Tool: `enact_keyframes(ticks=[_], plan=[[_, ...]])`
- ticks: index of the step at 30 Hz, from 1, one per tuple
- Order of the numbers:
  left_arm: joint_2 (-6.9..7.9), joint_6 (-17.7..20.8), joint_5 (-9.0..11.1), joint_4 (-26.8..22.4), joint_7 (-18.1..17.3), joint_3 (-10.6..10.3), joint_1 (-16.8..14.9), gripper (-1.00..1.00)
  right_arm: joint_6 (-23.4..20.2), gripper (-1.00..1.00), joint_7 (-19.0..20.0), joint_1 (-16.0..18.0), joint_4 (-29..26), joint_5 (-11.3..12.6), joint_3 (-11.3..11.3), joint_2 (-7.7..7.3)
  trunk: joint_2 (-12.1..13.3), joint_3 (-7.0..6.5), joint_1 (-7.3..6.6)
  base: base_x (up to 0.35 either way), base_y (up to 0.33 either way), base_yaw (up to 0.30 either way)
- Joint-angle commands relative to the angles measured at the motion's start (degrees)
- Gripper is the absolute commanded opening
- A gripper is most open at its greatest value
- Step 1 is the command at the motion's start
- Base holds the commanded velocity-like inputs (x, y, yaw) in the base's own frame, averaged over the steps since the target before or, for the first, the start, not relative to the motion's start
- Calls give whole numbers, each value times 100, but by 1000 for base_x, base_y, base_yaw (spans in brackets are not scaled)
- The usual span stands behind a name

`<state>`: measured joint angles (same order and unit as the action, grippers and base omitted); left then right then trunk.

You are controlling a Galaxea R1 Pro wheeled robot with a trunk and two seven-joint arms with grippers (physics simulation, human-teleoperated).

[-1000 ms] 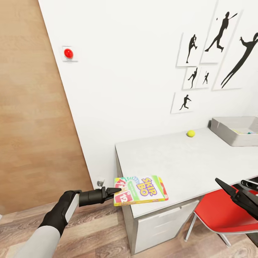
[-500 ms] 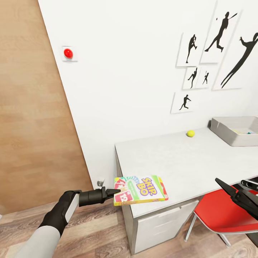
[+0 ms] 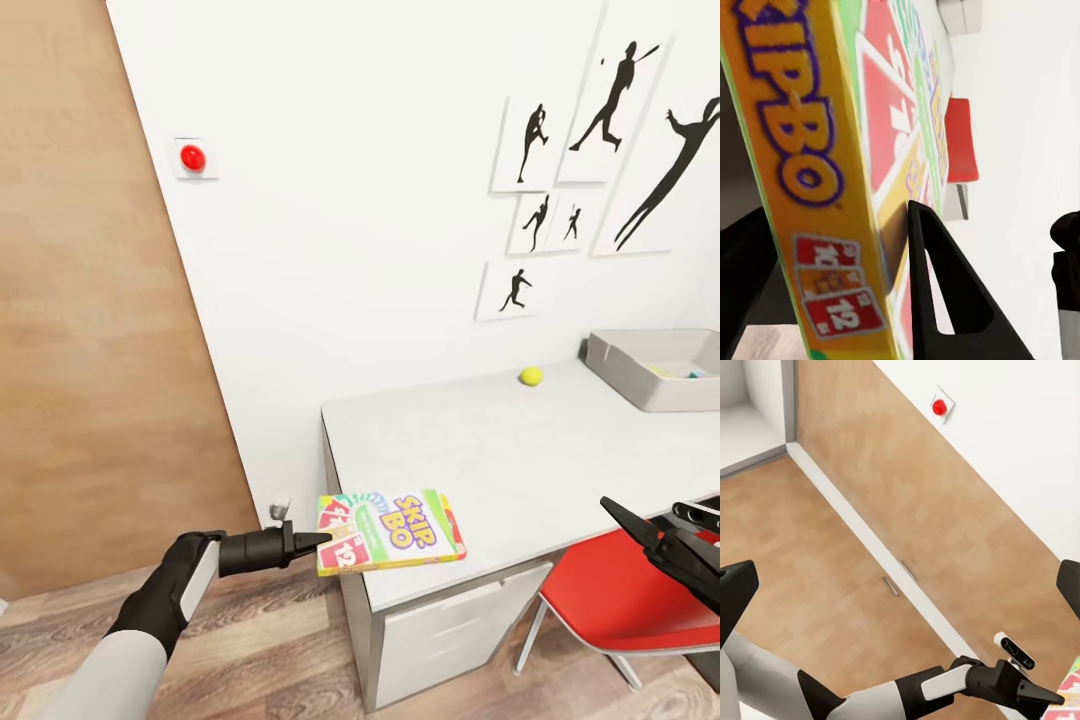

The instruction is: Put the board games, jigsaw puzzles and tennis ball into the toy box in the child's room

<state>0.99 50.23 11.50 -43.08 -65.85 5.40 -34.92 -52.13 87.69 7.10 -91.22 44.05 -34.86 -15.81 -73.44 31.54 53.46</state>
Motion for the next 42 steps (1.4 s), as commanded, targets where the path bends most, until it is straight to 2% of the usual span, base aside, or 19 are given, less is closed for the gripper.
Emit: enact_keyframes(ticks=[1,5,10,13,15,17,20,24,26,27,30,32,35,42], plan=[[3,25,2,1,-12,7,-3,-100,-60,100,11,3,-1,7,0,-1,39,-13,-23,0,0,0],[22,84,2,1,-117,2,-6,-100,-60,100,11,2,-1,1,2,-1,199,-85,-111,0,0,0],[78,172,-6,-57,-704,-2,-16,-100,-60,100,-35,2,-1,-8,7,4,399,-175,-220,0,0,0],[283,381,-7,-113,-800,-3,-36,-100,-134,100,-796,2,-2,22,6,3,520,-229,-286,0,0,0],[391,583,-7,-293,-903,-7,-39,-100,-201,100,-1063,3,-5,25,16,1,600,-264,-330,0,0,0],[480,740,-11,-573,-1193,-13,-41,-100,-332,100,-1236,4,-8,-2,19,4,680,-300,-374,0,0,0],[517,812,-21,-783,-1524,-24,-65,-100,-373,100,-1444,3,-9,-13,16,1,801,-354,-440,0,0,0],[569,868,-36,-895,-1687,-44,-115,-100,-340,100,-1601,2,-9,10,33,6,961,-426,-528,0,0,0],[801,887,-25,-920,-1745,-41,-123,-100,-320,100,-1607,2,-9,14,38,9,1041,-462,-572,0,0,0],[1027,899,-21,-930,-1875,-40,-126,-100,-309,100,-1613,2,-9,15,39,9,1081,-480,-594,0,0,0],[1499,895,-20,-937,-2368,-36,-127,-100,-296,100,-1617,2,-9,22,25,9,1202,-534,-660,0,0,0],[1700,869,-23,-938,-2415,-43,-124,-100,-293,100,-1621,2,-6,13,22,12,1282,-570,-704,0,0,0],[1806,852,-31,-939,-2415,-47,-124,-100,-275,100,-1616,2,-6,34,23,16,1402,-623,-769,0,0,0],[1826,848,-41,-939,-2415,-55,-126,-100,59,100,-1624,2,-3,57,19,17,1683,-749,-923,0,0,0]])
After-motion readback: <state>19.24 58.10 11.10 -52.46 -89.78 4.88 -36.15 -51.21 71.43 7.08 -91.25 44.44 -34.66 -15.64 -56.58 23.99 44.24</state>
